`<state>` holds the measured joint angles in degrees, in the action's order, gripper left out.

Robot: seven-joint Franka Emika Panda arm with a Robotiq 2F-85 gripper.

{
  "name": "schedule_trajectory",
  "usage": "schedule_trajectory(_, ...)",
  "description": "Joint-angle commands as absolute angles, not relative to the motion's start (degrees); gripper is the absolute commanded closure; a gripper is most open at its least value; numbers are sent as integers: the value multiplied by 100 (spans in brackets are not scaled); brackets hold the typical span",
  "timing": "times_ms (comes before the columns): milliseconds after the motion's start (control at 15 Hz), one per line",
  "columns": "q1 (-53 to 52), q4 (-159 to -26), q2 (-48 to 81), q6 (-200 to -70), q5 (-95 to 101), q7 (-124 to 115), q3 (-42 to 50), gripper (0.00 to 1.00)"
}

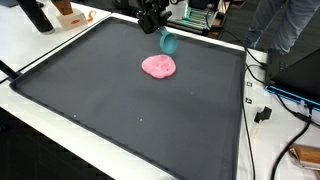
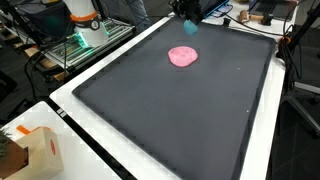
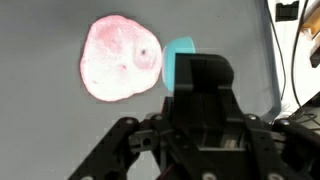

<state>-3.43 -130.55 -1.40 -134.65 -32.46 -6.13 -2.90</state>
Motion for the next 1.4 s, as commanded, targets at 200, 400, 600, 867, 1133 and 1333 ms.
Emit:
schedule_trajectory(200,-494,-13131,-551,-13406,-1165,-2472,-646,75)
schedule_trajectory(400,-531,-13072,-607,-13330,-543,-3053,-788,75)
schedule_trajectory(600,-545,-13013,-663,-13280,-191,-3431,-887,75)
schedule_trajectory(867,-556,-12927,-705,-13214,-60,-3689,-955,75)
schedule_trajectory(1133,-555,-12893,-600,-13348,-223,-3493,-922,50)
schedule_trajectory(1333,-555,-12893,-599,-13344,-220,-3495,-922,50)
